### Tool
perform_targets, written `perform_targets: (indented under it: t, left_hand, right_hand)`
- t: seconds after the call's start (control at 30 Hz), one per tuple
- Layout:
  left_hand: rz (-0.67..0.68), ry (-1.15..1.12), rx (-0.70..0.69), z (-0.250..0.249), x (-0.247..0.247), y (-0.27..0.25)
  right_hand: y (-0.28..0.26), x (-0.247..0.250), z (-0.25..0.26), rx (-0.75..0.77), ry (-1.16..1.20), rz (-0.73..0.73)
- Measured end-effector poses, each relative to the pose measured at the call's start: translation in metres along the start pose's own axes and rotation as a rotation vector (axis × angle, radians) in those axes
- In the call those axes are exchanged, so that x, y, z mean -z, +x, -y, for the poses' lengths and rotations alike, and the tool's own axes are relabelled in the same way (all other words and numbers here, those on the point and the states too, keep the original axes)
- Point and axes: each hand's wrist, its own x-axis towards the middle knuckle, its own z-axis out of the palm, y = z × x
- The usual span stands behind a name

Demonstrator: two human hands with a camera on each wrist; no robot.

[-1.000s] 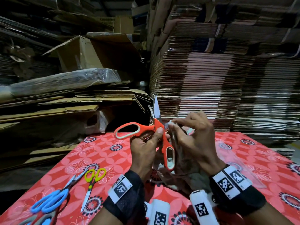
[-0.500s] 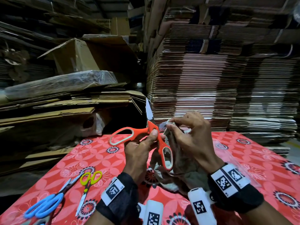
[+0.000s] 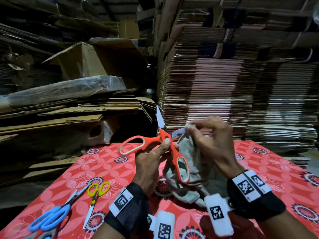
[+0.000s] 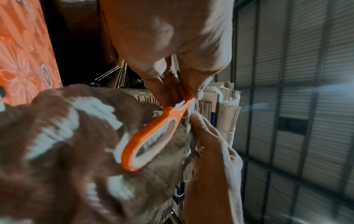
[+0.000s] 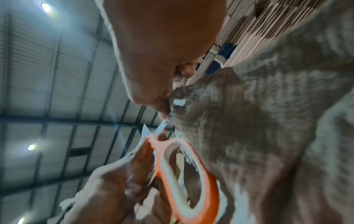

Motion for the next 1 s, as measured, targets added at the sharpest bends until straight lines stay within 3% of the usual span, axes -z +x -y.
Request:
perform_targets:
  t: [0.13,0.3,0.6,0.8,1.0]
  left_hand:
    - [-0.027,-0.012,0.000,0.002,-0.002,-0.001]
    - [-0.079,-0.079,0.009,-0.001,-0.001,0.003]
    - [-0.104,-0.109,0.135,-0.004,0.001,0.002]
    - [-0.068,-0.086,0.191,-0.001,-0.001,0.000]
    - [-0.058,-0.170,0.244,-0.004,-0.001,-0.001]
  right_hand:
    - [0.005,0.011,0.000,-0.012,0.006,-0.007]
    - [0.006,0.012,0.006,-0.090,0.187,0.000]
    - [-0.005,0.001,0.023,-0.049,0.275,0.181]
    - [-0.008,0.000,0.012,-0.011,0.082,-0.017]
    - [-0.017,-0.013,0.019,0.078,-0.052,0.038]
